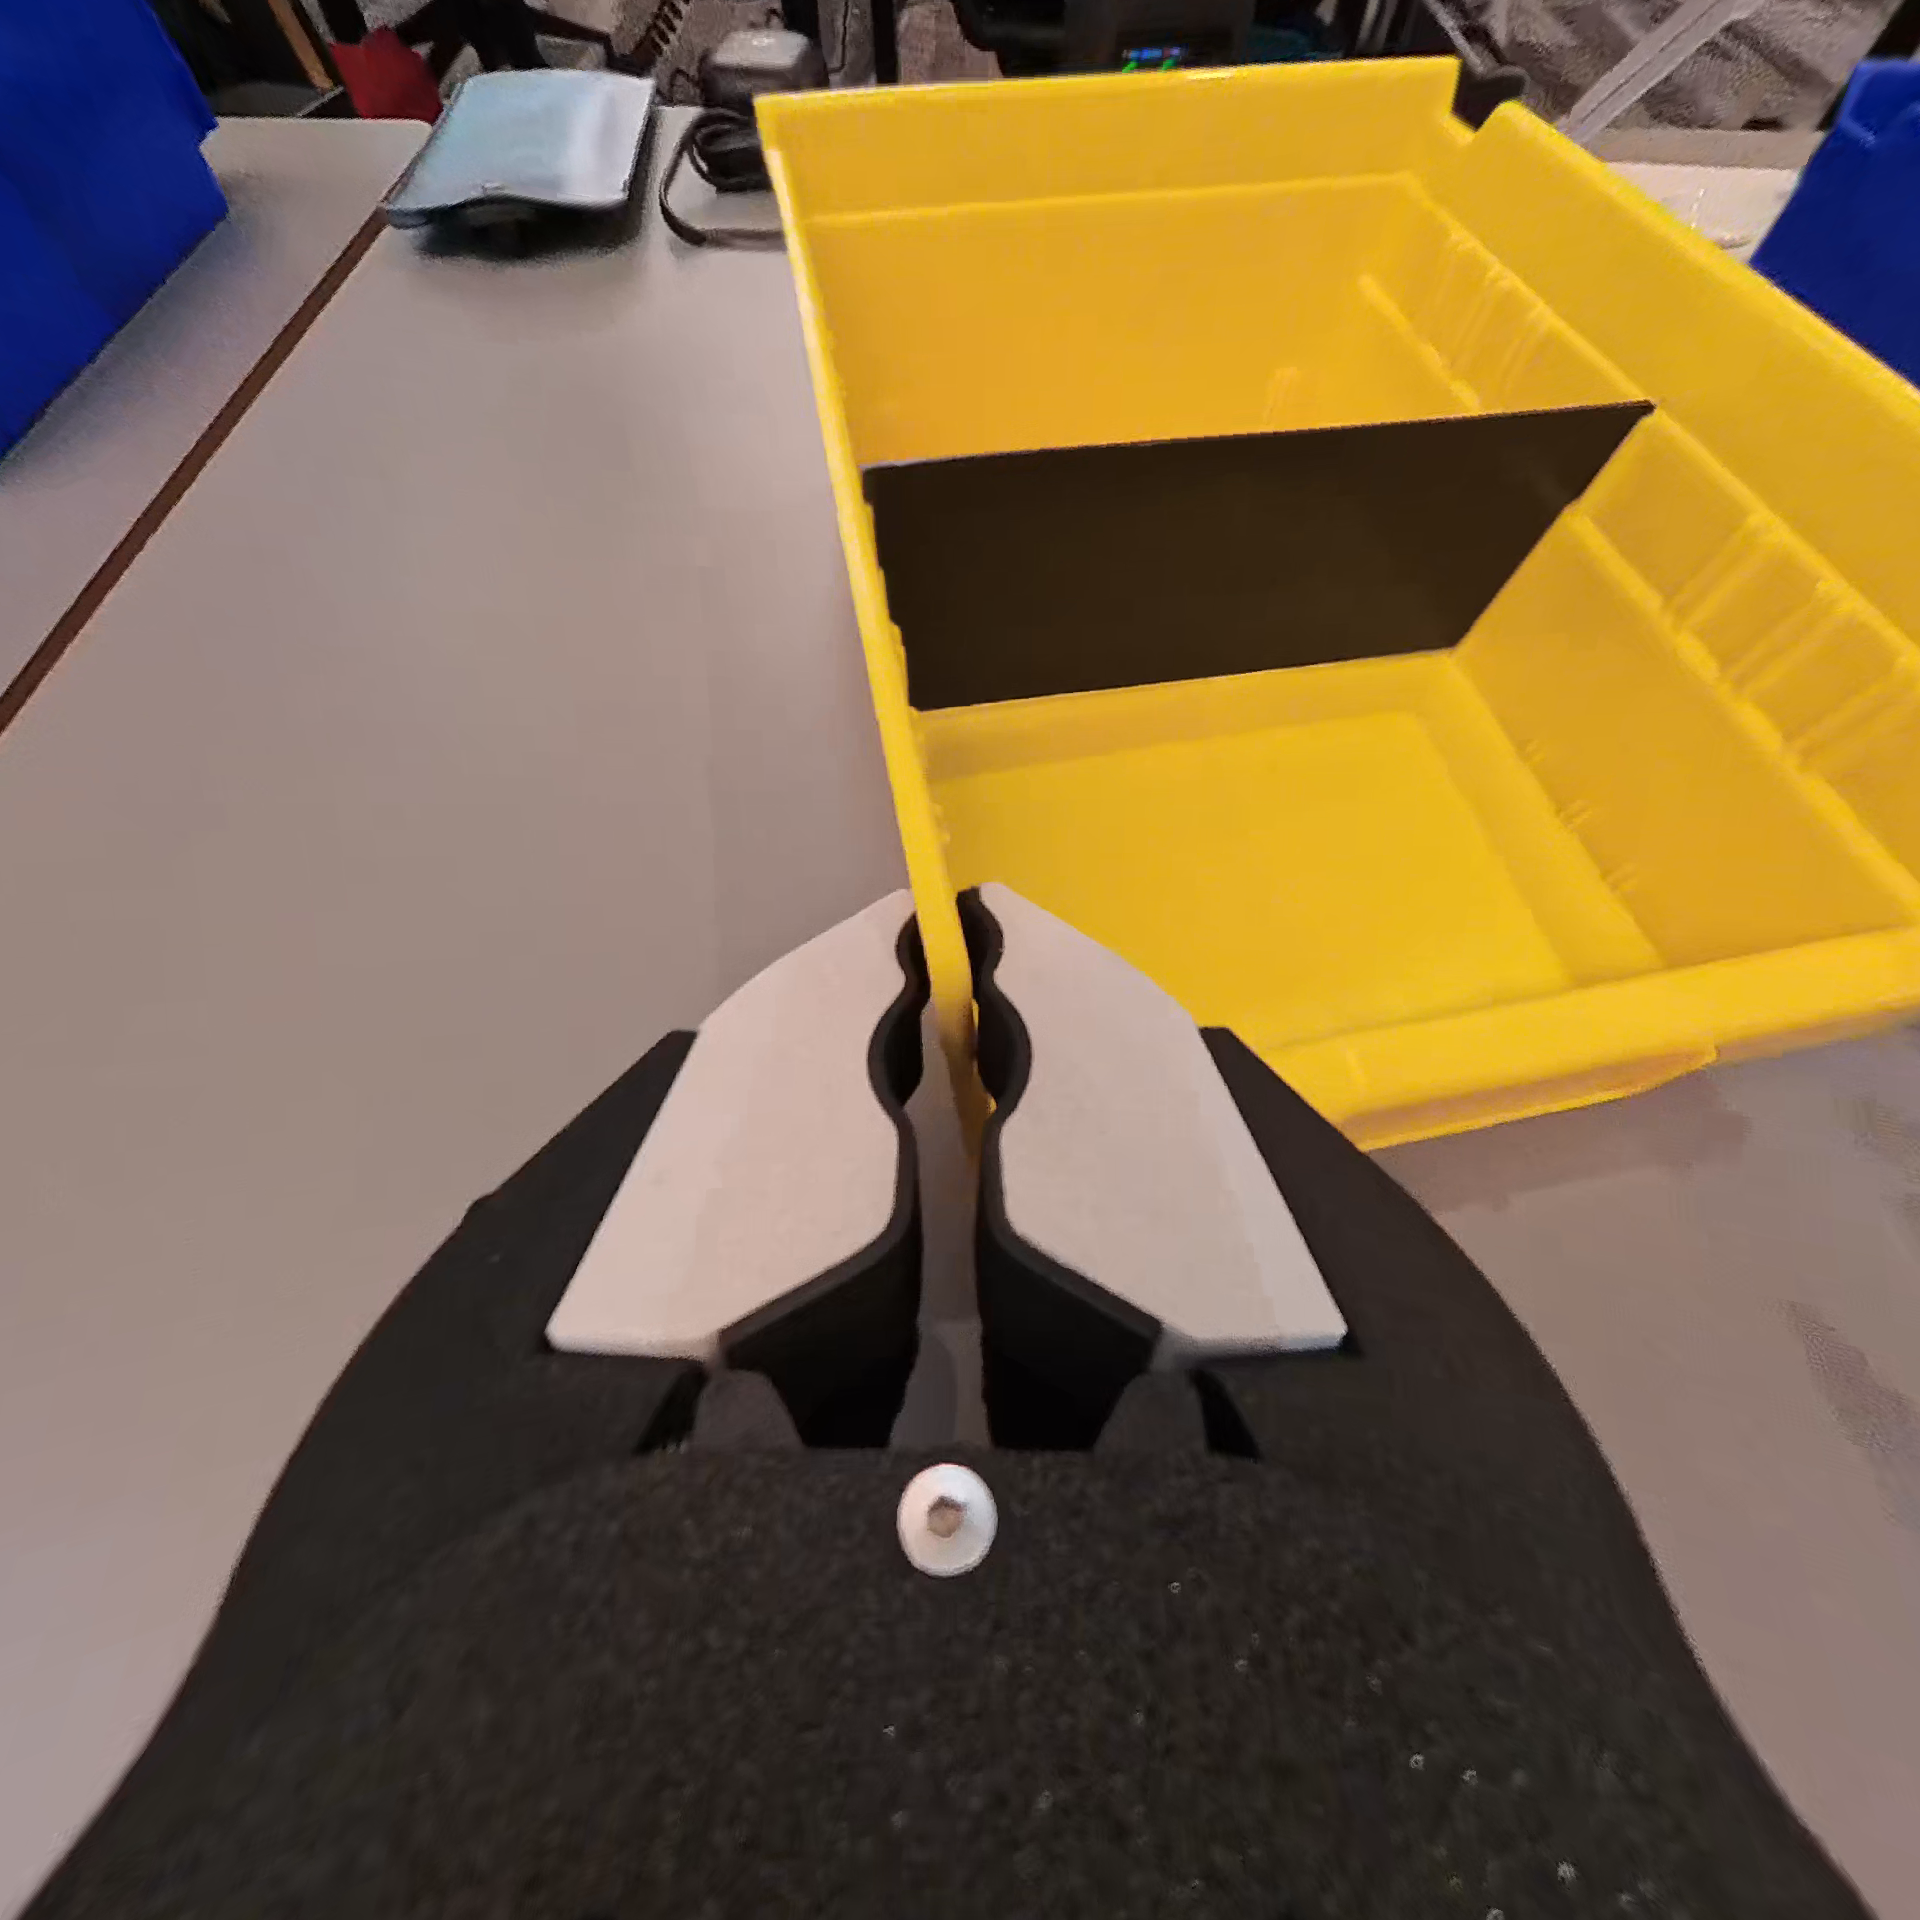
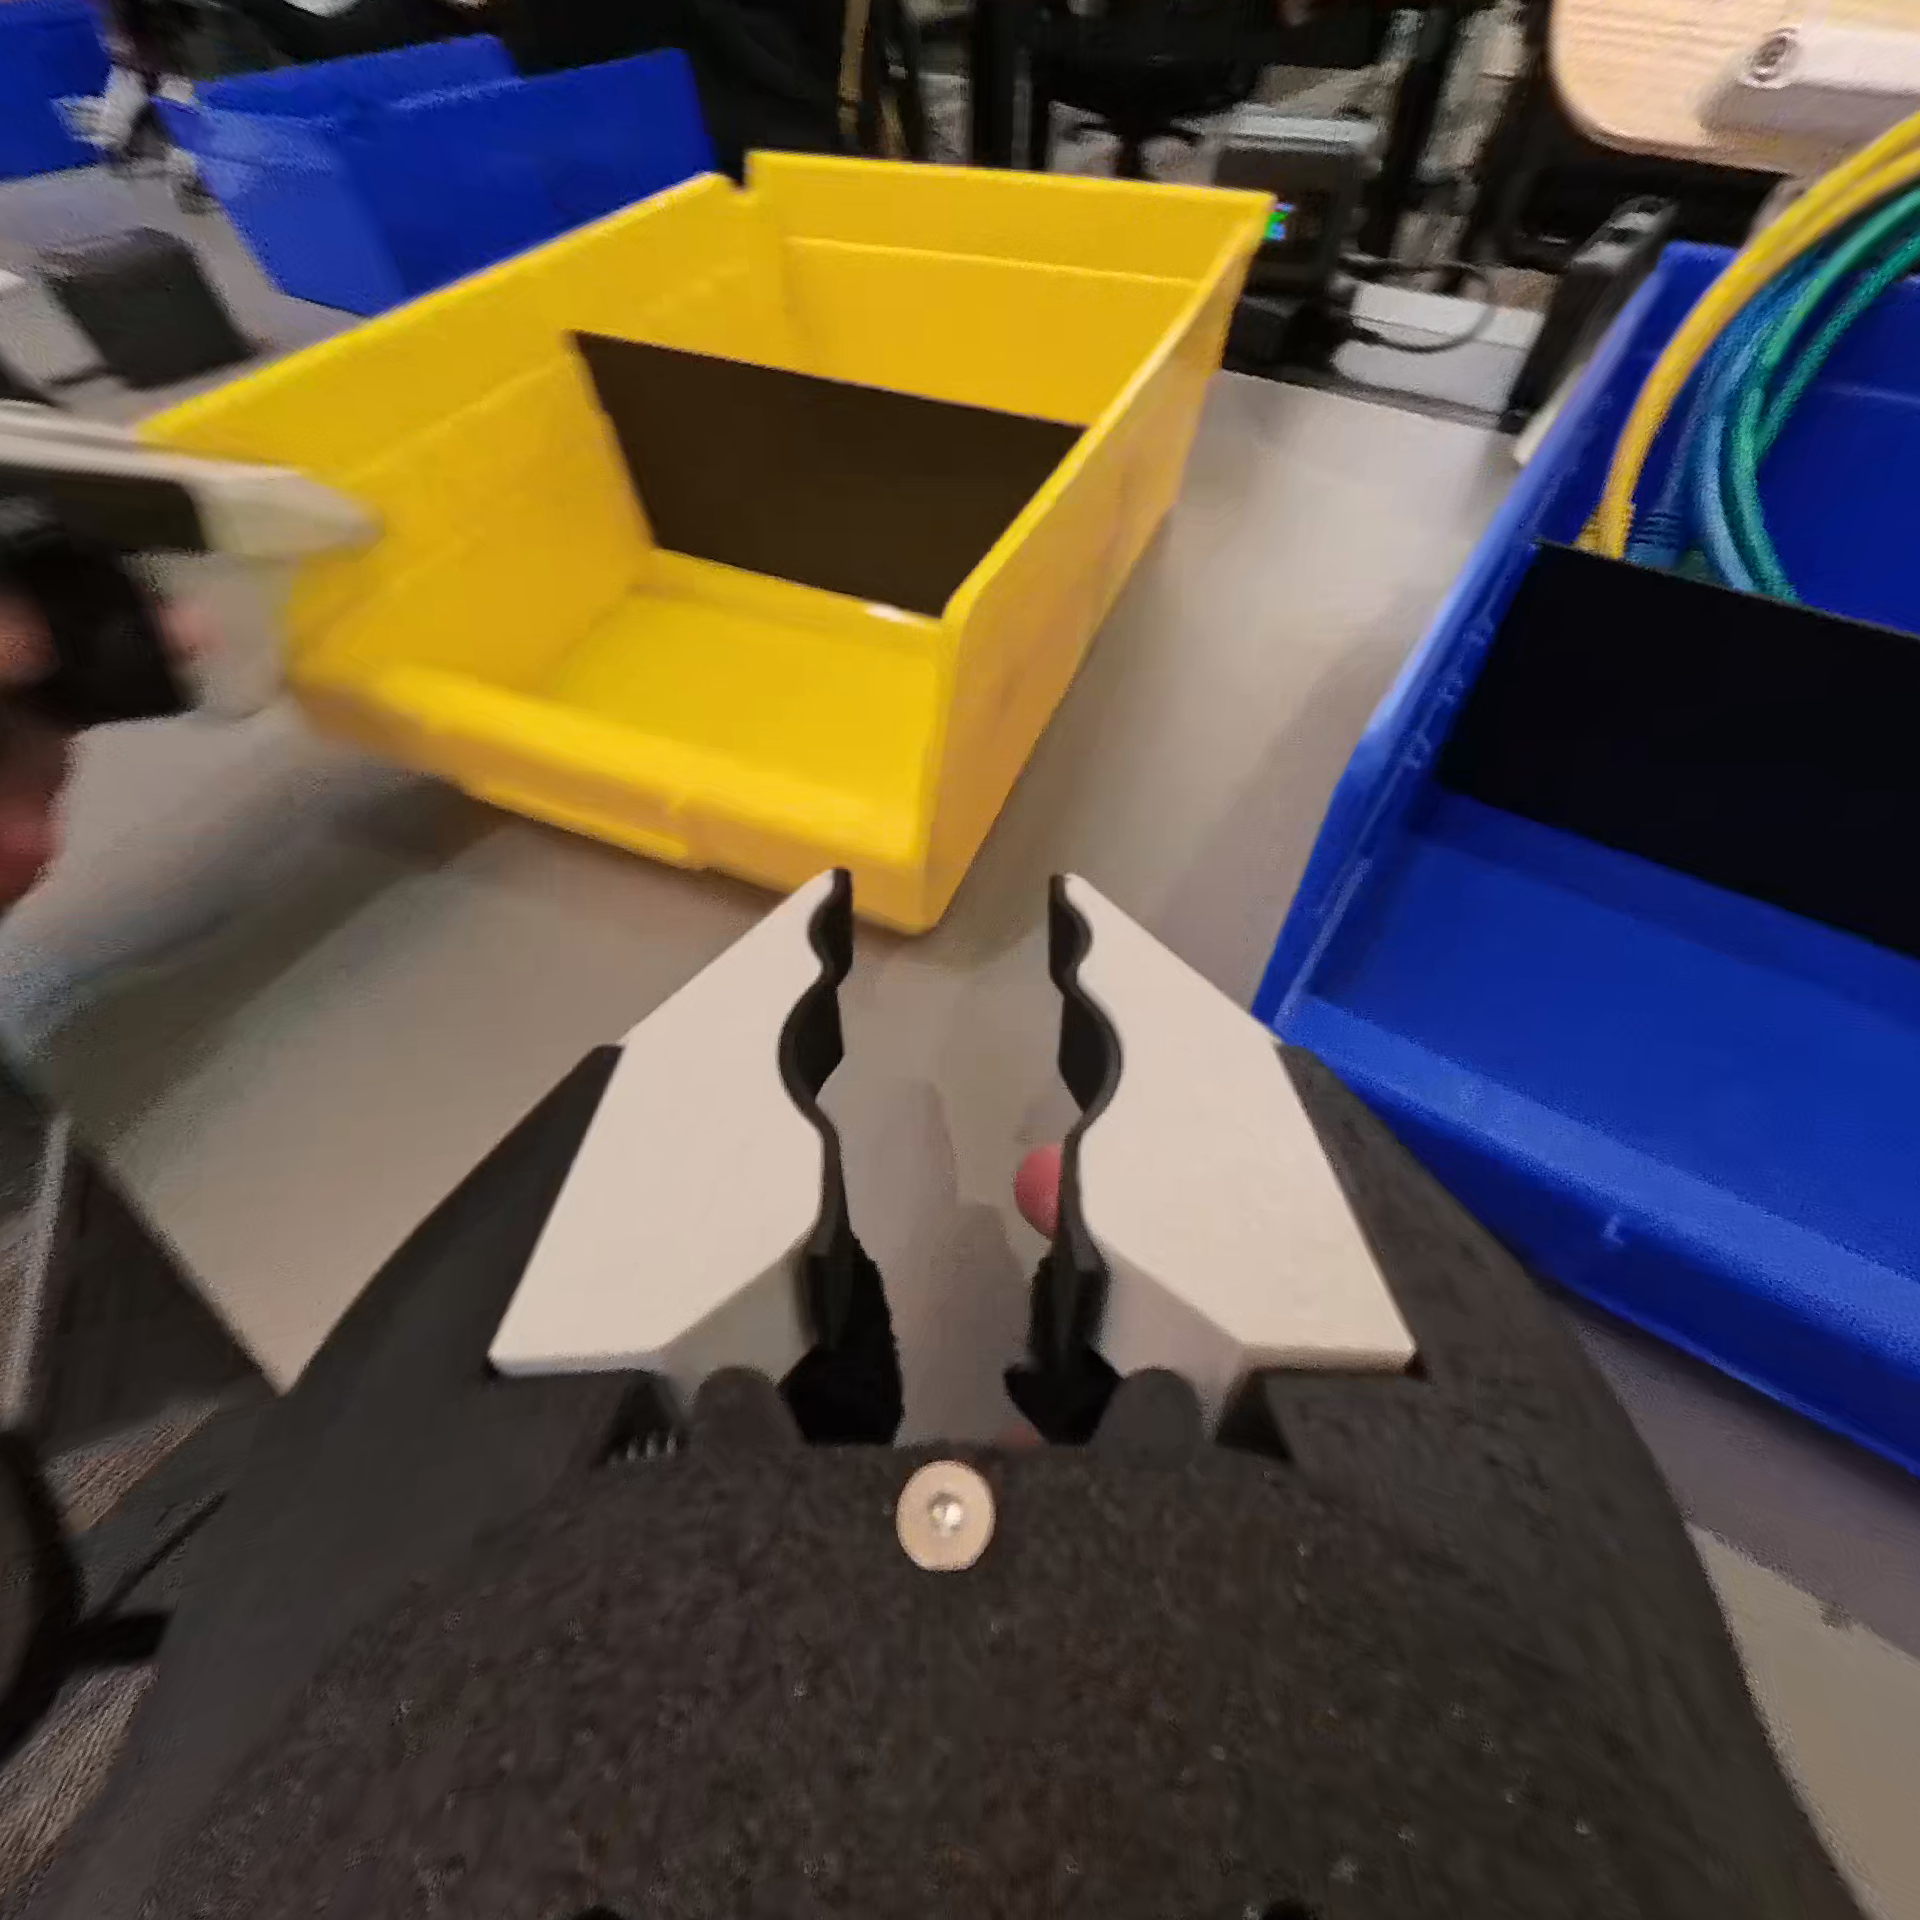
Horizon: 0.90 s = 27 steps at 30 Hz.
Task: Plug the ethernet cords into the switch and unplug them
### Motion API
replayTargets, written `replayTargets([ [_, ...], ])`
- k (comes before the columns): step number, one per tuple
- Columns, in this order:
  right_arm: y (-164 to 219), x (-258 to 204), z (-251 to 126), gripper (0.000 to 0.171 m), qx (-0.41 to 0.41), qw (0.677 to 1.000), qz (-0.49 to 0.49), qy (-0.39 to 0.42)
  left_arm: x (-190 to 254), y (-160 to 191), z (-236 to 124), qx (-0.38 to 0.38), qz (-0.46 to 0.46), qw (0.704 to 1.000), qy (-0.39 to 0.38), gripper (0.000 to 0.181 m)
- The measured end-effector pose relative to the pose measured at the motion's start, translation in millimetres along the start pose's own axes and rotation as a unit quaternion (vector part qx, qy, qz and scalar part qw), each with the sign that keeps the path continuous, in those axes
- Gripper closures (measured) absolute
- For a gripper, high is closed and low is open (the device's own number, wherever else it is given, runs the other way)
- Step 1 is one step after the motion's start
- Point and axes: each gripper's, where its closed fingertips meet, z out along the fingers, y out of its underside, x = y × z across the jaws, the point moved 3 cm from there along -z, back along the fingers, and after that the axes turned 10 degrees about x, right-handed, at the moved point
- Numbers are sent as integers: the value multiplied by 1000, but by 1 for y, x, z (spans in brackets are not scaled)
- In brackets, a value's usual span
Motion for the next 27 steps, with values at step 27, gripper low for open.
replayTargets([
  [27, -137, 163, -135, 170, 174, 964, -40, 197, 227, -129, -77, 206, 150, 965, 60, 173],
])
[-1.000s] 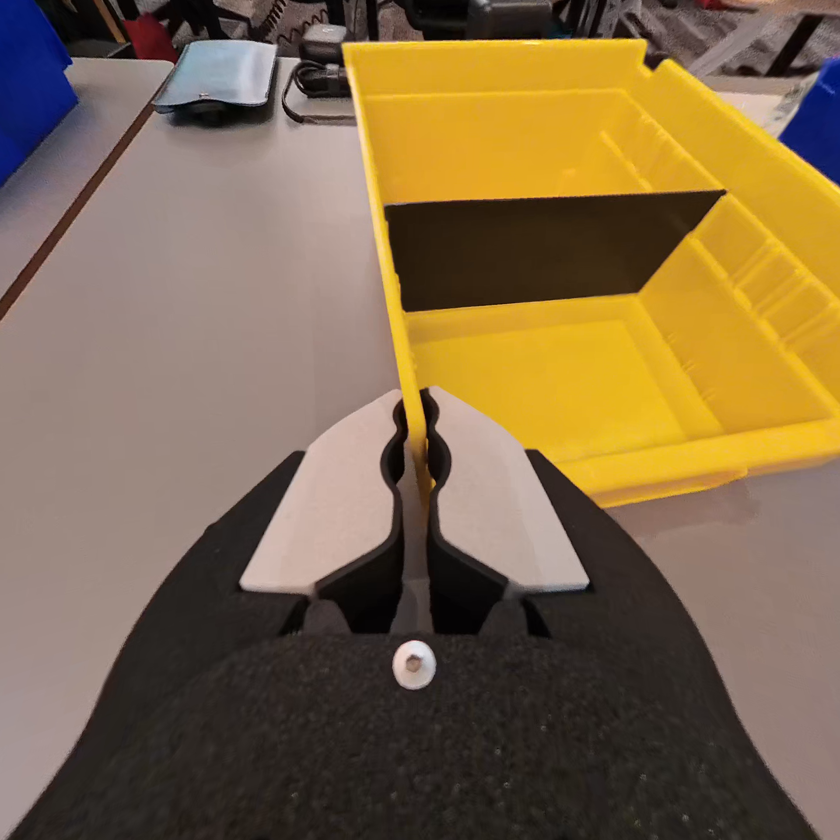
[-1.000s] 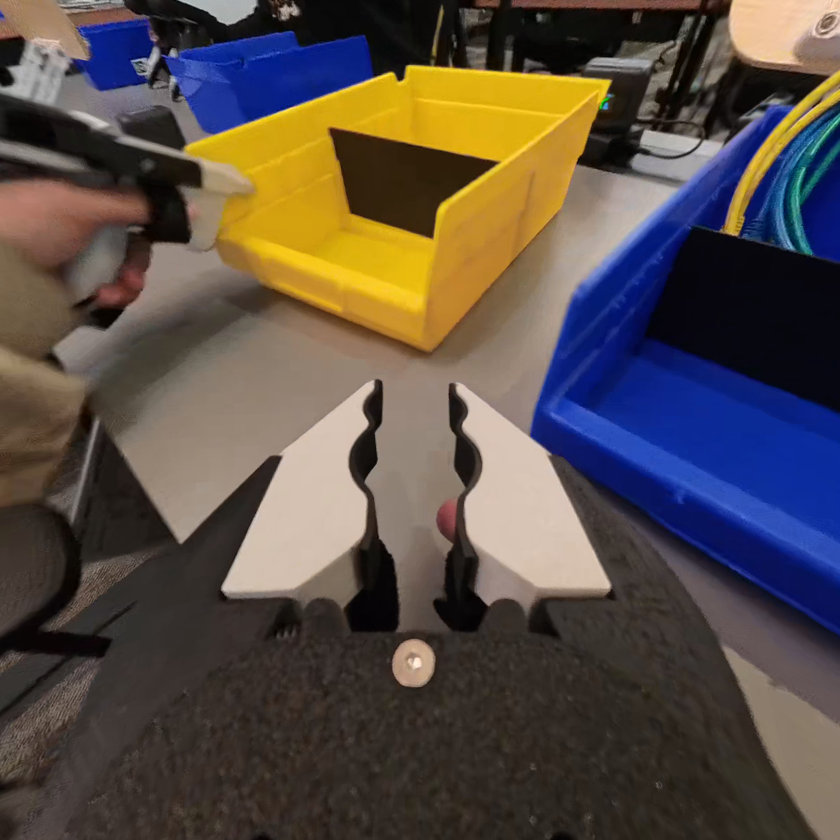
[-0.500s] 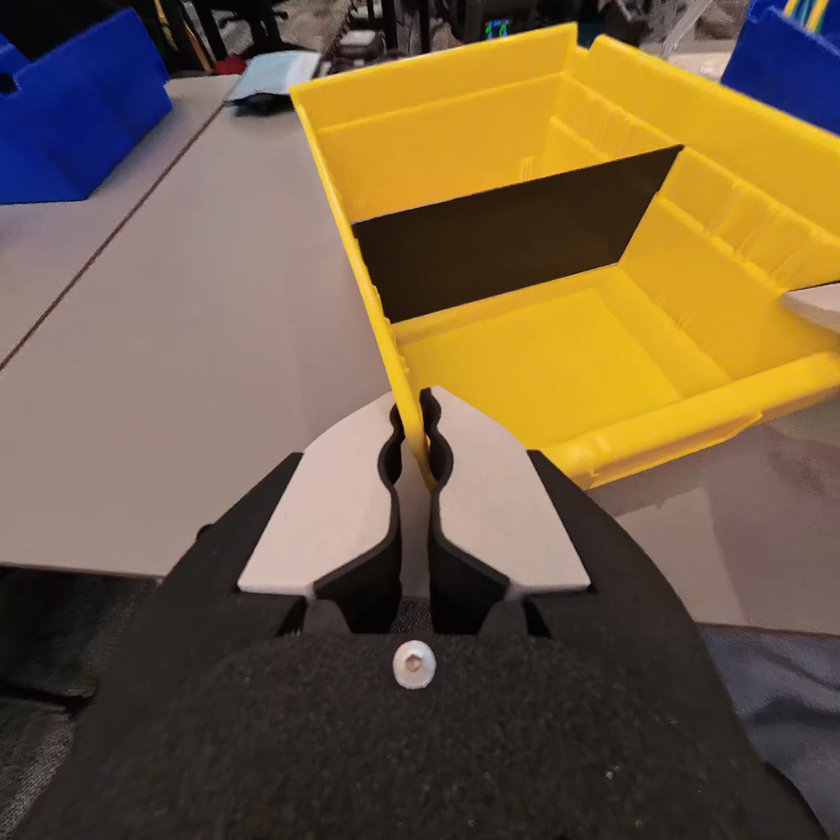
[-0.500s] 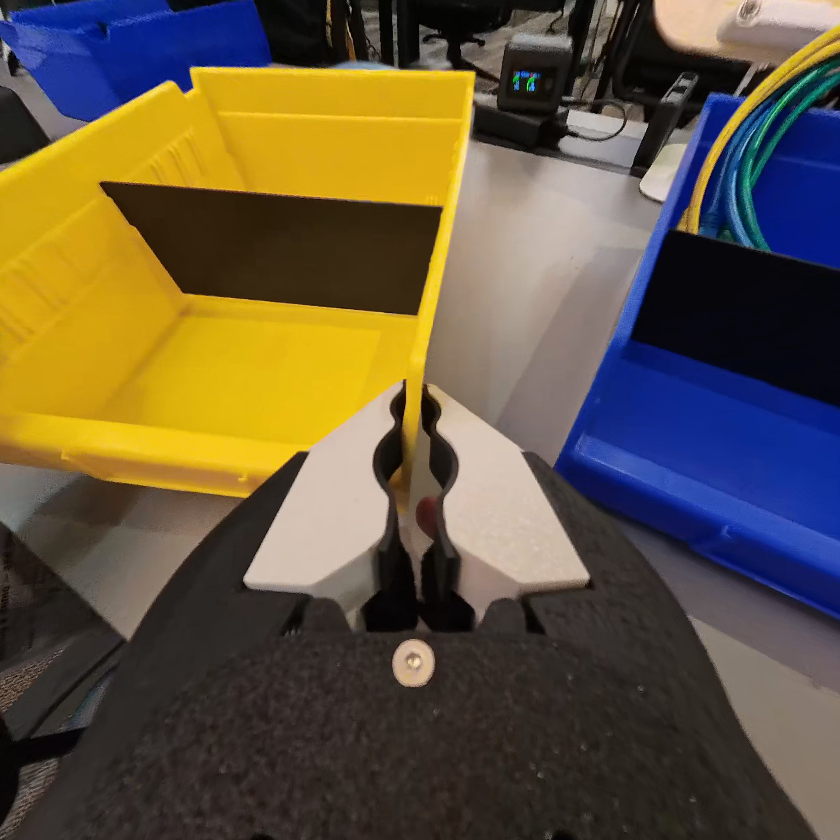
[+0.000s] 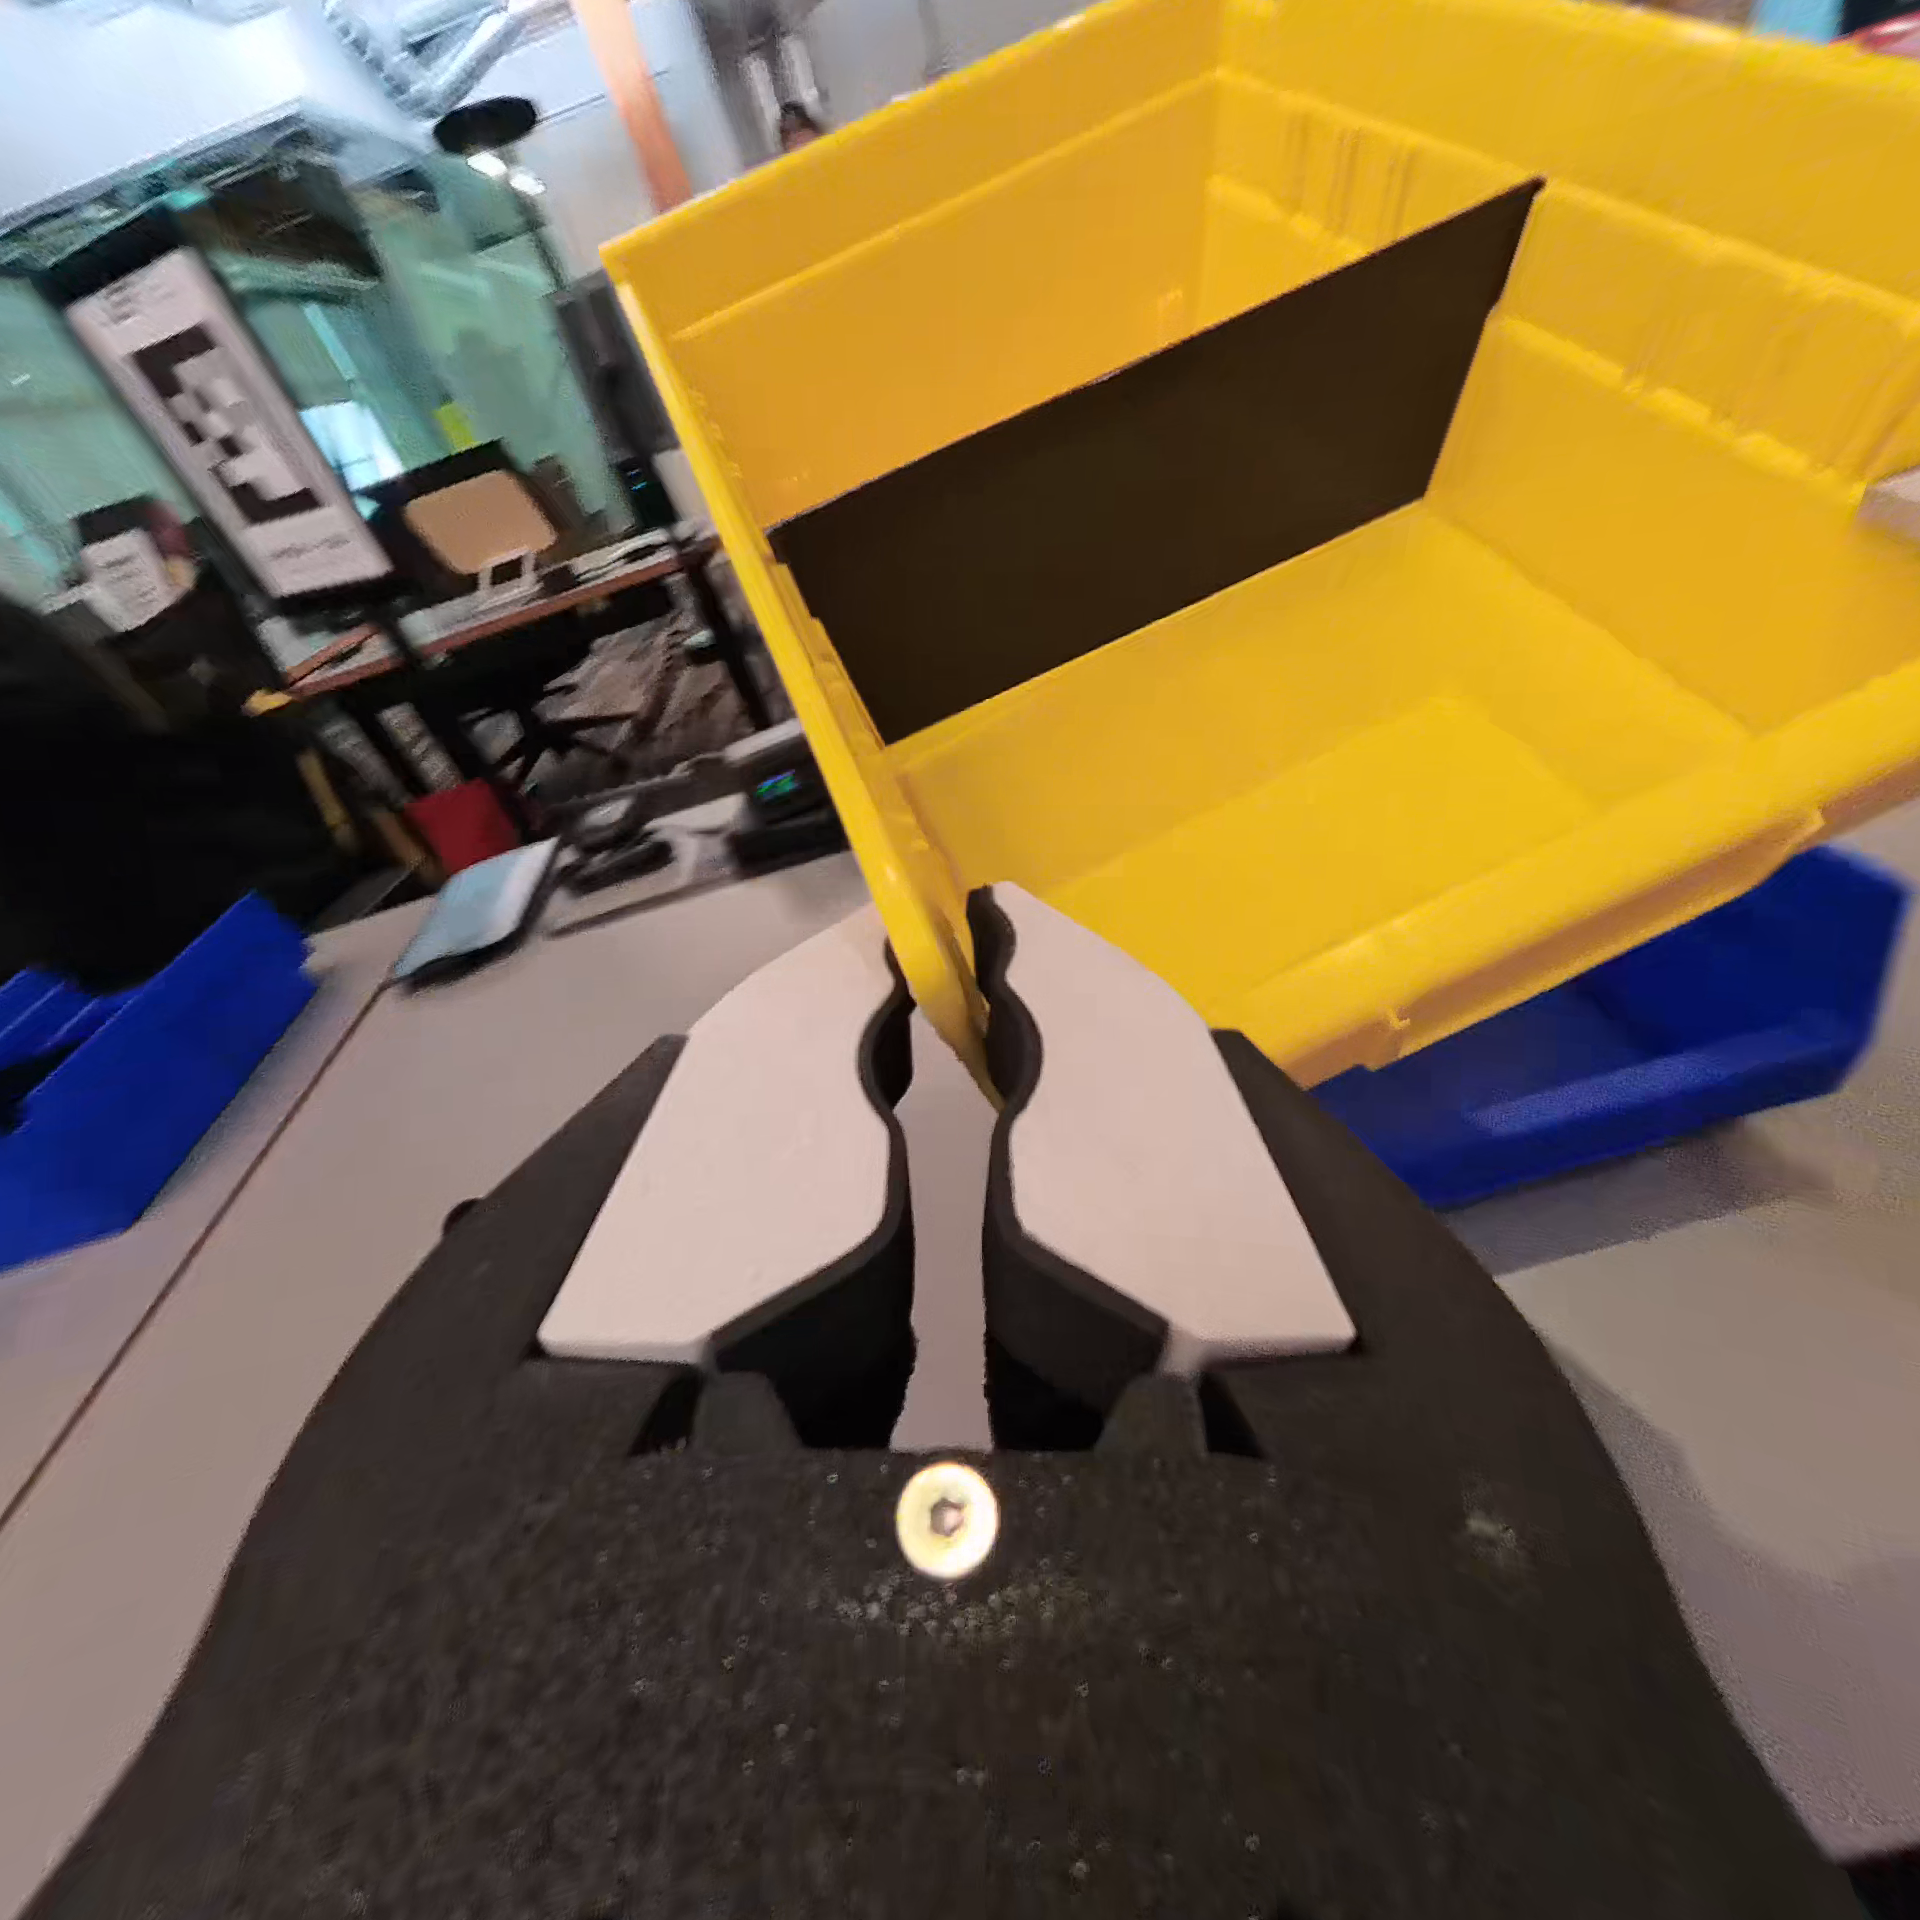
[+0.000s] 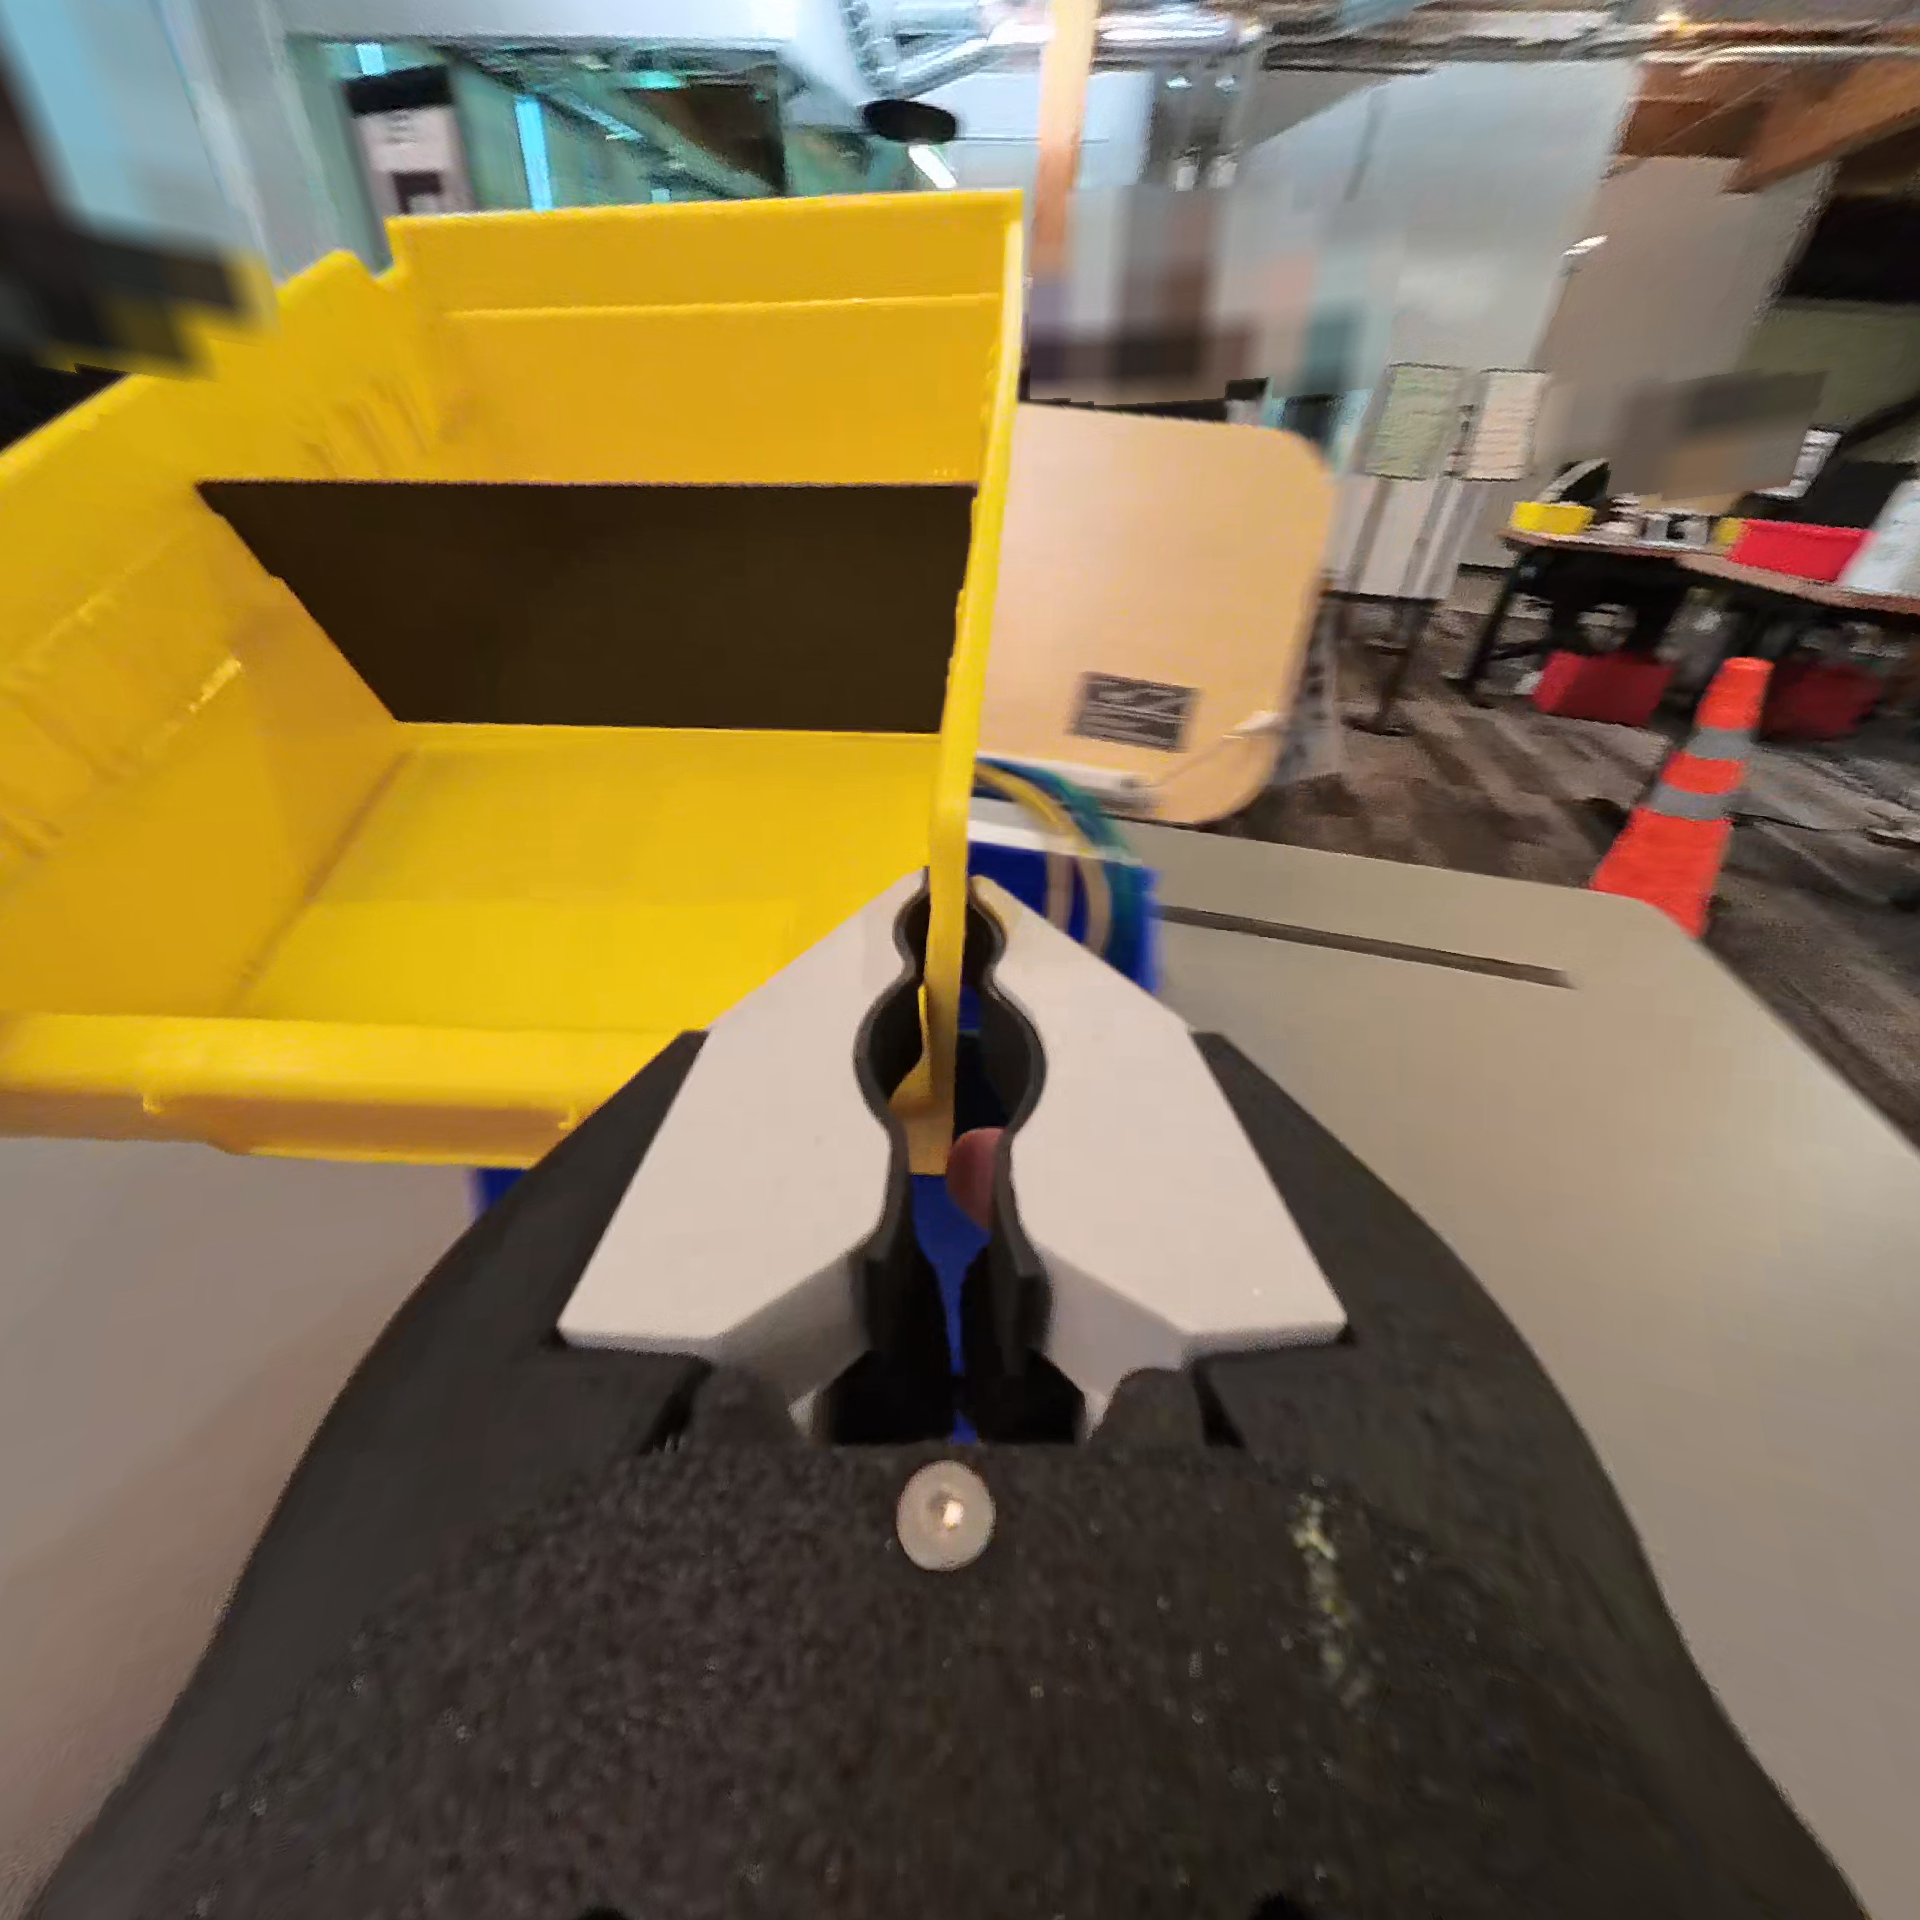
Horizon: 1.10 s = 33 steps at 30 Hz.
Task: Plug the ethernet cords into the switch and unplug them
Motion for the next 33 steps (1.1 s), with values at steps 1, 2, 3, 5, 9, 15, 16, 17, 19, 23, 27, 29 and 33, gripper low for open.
replayTargets([
  [1, 1, 29, -3, 170, -1, 1000, -2, 23, 25, -7, 15, 2, 2, 1000, 18, 173],
  [2, 4, 58, -6, 171, -6, 999, -9, 45, 51, -13, 30, 3, 3, 999, 36, 173],
  [3, 9, 89, -10, 171, -13, 997, -18, 68, 79, -18, 45, 3, 5, 998, 55, 173],
  [5, 27, 150, -19, 171, -38, 992, -43, 109, 137, -24, 73, -2, 19, 996, 84, 173],
  [9, 89, 262, -38, 171, -102, 986, 23, 133, 253, -29, 116, -28, 27, 990, 134, 174],
  [15, 168, 337, -71, 170, -215, 963, 26, 163, 351, 32, 142, -117, -9, 980, 163, 176],
  [16, 173, 339, -71, 170, -222, 962, 16, 160, 355, 41, 143, -123, -17, 979, 161, 176],
  [17, 175, 340, -69, 171, -217, 964, 7, 156, 356, 48, 143, -124, -20, 980, 157, 175],
  [19, 180, 343, -62, 170, -217, 964, -3, 156, 358, 56, 145, -126, -17, 981, 149, 175],
  [23, 190, 352, -46, 166, -220, 962, 15, 161, 364, 64, 144, -134, -12, 975, 175, 170],
  [27, 192, 353, -37, 166, -211, 967, 35, 141, 352, 41, 104, -136, -17, 954, 267, 171],
  [29, 192, 354, -35, 166, -209, 967, 33, 140, 325, 22, 71, -110, -44, 943, 310, 166],
  [33, 192, 354, -33, 167, -201, 968, 45, 143, 208, 22, 45, -66, -48, 970, 228, 160],
])
